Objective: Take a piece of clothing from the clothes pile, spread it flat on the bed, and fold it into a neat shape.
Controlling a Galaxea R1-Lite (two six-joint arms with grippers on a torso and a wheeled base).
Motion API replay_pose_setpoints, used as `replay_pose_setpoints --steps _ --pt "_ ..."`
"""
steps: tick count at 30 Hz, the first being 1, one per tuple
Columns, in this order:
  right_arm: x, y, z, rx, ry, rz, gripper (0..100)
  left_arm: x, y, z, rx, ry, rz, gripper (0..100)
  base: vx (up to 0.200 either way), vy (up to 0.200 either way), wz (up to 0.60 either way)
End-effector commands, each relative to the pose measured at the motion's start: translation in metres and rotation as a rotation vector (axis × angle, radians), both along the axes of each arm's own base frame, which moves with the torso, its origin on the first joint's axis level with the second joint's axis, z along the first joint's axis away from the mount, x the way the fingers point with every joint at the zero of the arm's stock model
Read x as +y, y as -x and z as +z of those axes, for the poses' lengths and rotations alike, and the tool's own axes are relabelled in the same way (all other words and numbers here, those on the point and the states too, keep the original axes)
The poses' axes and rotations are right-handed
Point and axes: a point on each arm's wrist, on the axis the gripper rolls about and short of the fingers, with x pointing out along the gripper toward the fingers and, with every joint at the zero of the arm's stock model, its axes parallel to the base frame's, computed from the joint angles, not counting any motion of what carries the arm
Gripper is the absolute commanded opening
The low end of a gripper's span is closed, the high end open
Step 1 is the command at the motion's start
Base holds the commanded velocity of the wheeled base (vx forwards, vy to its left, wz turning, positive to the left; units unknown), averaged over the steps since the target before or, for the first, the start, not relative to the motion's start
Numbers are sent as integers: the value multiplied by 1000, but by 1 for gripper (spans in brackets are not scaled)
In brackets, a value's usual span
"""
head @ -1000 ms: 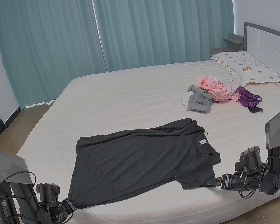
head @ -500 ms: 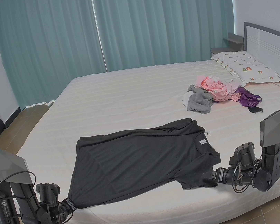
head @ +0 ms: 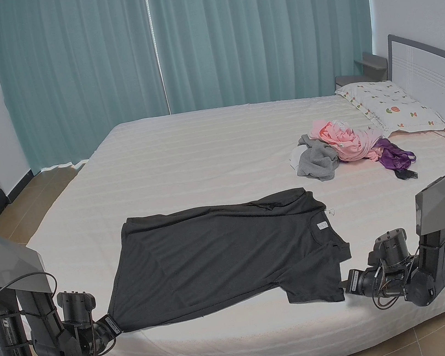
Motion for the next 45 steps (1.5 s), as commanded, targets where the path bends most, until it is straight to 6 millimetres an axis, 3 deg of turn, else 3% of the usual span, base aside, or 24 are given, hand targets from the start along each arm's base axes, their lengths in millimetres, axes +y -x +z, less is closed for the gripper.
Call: replay_pose_setpoints --steps 1,12,18,27,37,38,45 --pt "-8 16 16 7 -18 10 0 0 1 2 -3 -2 0 0 0 0 0" --pt "-24 51 42 37 -77 48 0 1 3 4 -3 -11 -3 0 0 0 0" --pt "-28 70 37 104 -51 82 0 1 4 7 -8 -18 -7 0 0 0 0" --pt "-28 84 20 185 20 156 0 1 9 4 20 -32 -27 0 0 0 0" --pt "-27 82 11 167 46 188 0 1 9 4 22 -32 -27 0 0 0 0" --pt "-27 81 11 164 41 186 100 1 9 4 22 -32 -27 0 0 0 0" --pt "-26 54 14 63 8 135 100 0 9 4 23 -31 -27 0 0 0 0"
